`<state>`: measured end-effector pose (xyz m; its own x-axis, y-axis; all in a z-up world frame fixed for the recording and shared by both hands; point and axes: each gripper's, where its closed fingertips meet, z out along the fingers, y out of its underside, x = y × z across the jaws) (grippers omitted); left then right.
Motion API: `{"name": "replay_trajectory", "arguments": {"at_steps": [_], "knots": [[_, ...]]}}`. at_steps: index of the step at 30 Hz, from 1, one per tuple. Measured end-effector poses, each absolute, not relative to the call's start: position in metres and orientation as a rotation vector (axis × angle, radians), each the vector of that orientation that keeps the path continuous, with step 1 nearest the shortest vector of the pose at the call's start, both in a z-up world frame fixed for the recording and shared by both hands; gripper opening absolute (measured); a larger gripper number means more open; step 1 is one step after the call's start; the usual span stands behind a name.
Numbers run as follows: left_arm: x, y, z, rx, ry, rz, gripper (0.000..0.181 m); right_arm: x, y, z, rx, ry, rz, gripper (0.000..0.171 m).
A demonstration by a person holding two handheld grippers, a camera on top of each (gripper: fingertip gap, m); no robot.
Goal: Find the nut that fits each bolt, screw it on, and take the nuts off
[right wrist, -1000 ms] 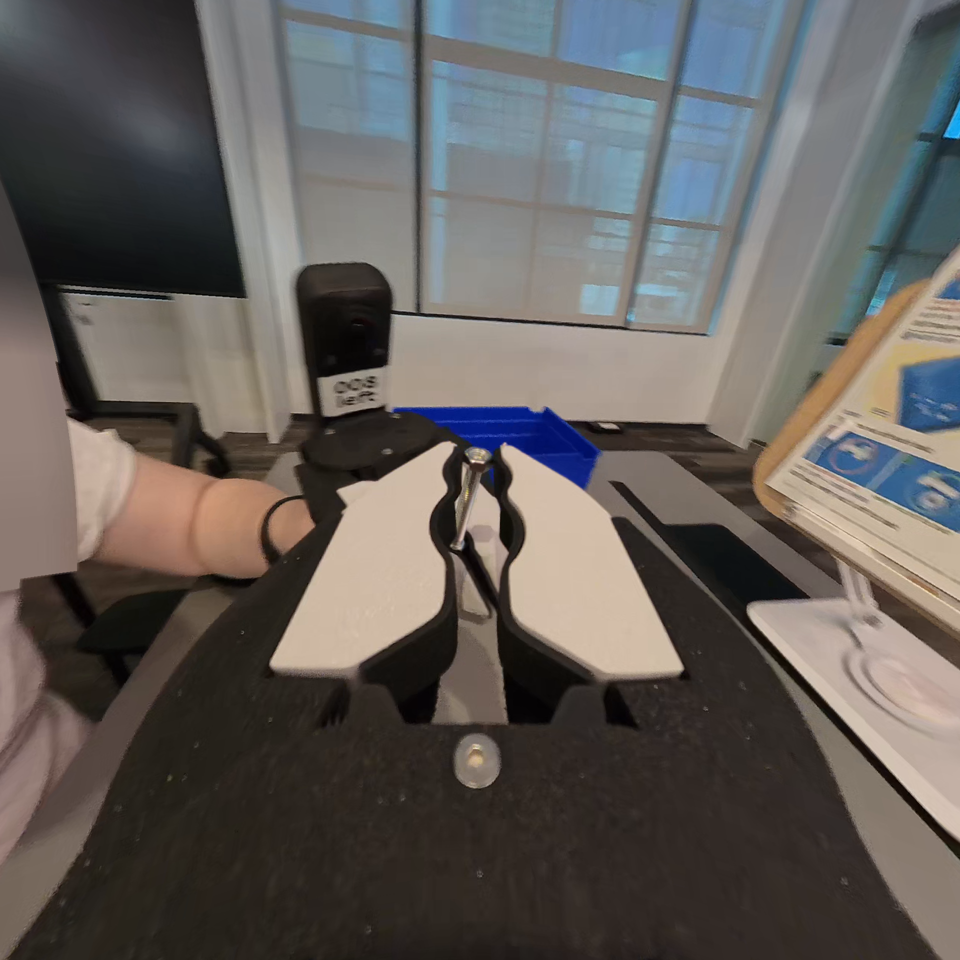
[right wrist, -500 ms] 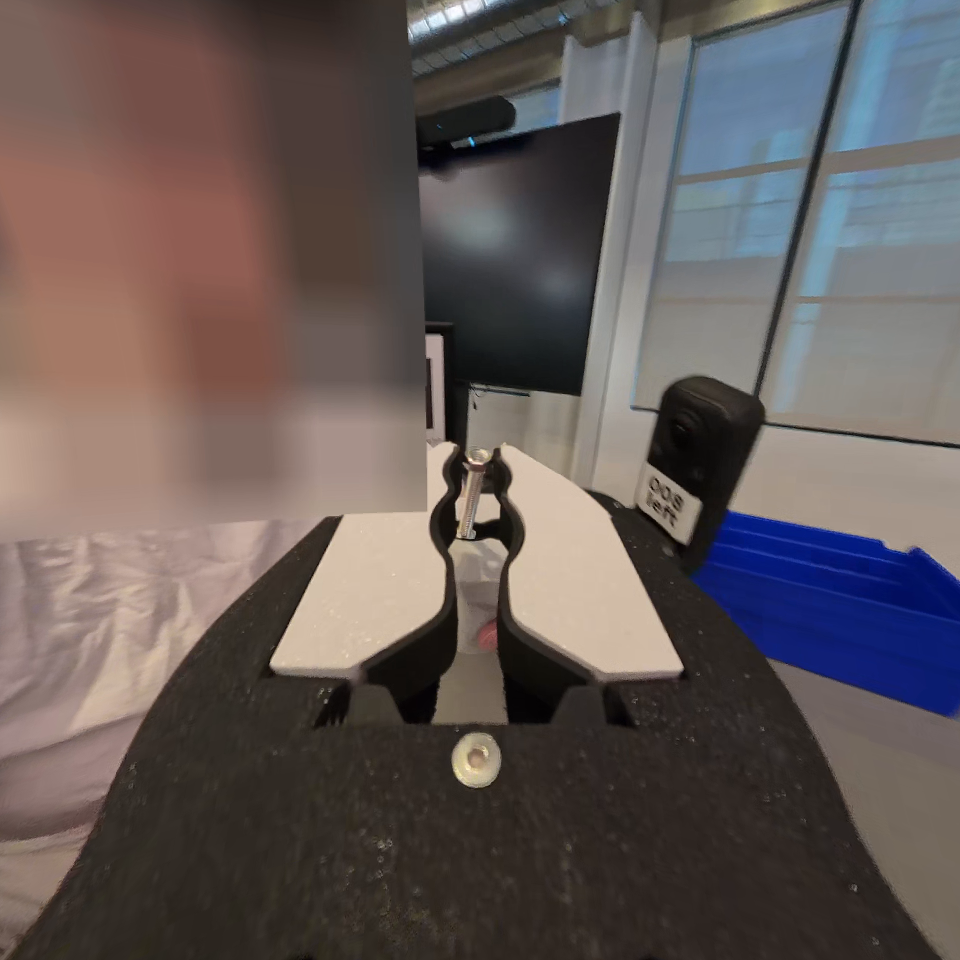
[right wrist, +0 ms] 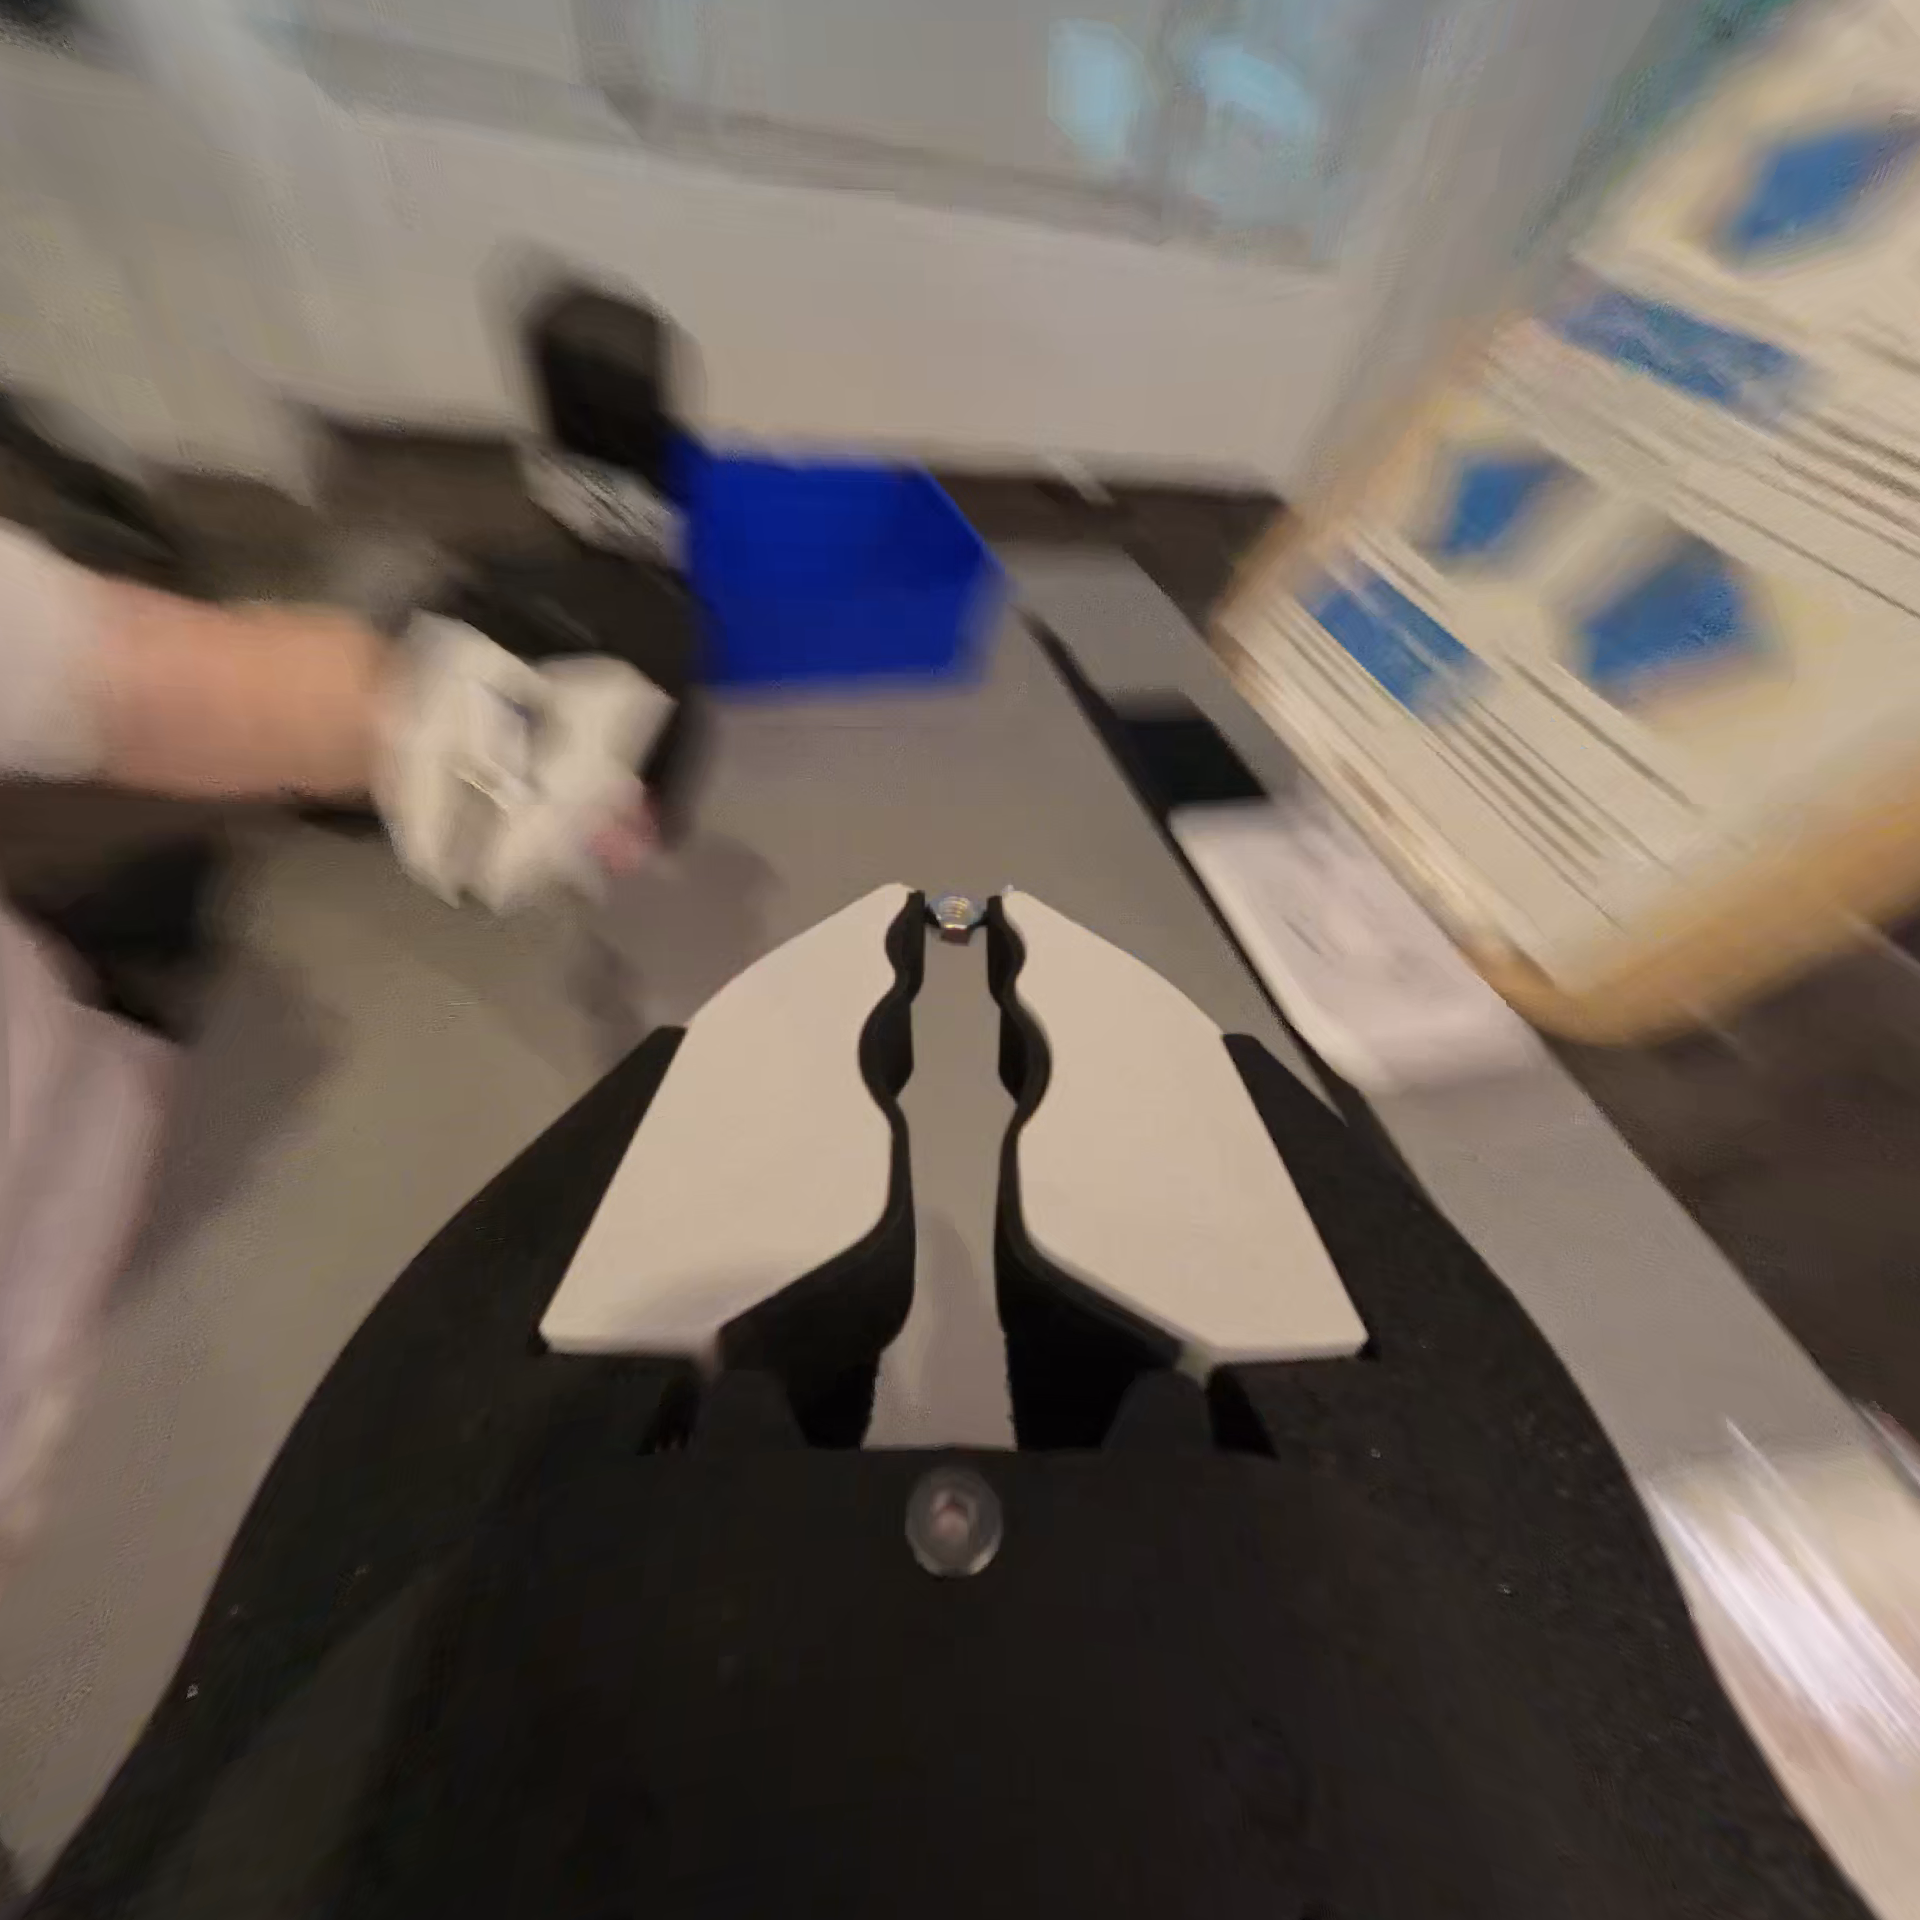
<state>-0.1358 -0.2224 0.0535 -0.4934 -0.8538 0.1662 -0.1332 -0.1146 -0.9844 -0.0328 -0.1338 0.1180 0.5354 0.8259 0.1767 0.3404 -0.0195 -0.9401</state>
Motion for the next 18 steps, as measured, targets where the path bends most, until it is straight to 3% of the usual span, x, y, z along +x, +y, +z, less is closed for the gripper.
{"name": "replay_trajectory", "arguments": {"at_steps": [3, 8, 13, 18], "knots": [[-0.134, -0.219, 0.047, -1.107, 1.642, -1.548, 0.003, 0.108, -0.141, 0.064, -2.103, -0.803, -0.070, 0.011], [-0.131, -0.217, 0.040, -1.140, 1.654, -1.507, 0.003, 0.253, -0.182, -0.042, -2.716, -0.254, -0.093, 0.011], [-0.132, -0.214, 0.042, -1.148, 1.639, -1.493, 0.003, 0.294, -0.195, -0.104, -2.882, -0.082, 0.049, 0.011], [-0.133, -0.205, 0.043, -1.166, 1.614, -1.468, 0.003, 0.311, -0.188, -0.101, -2.786, 0.042, 0.041, 0.023]]}}
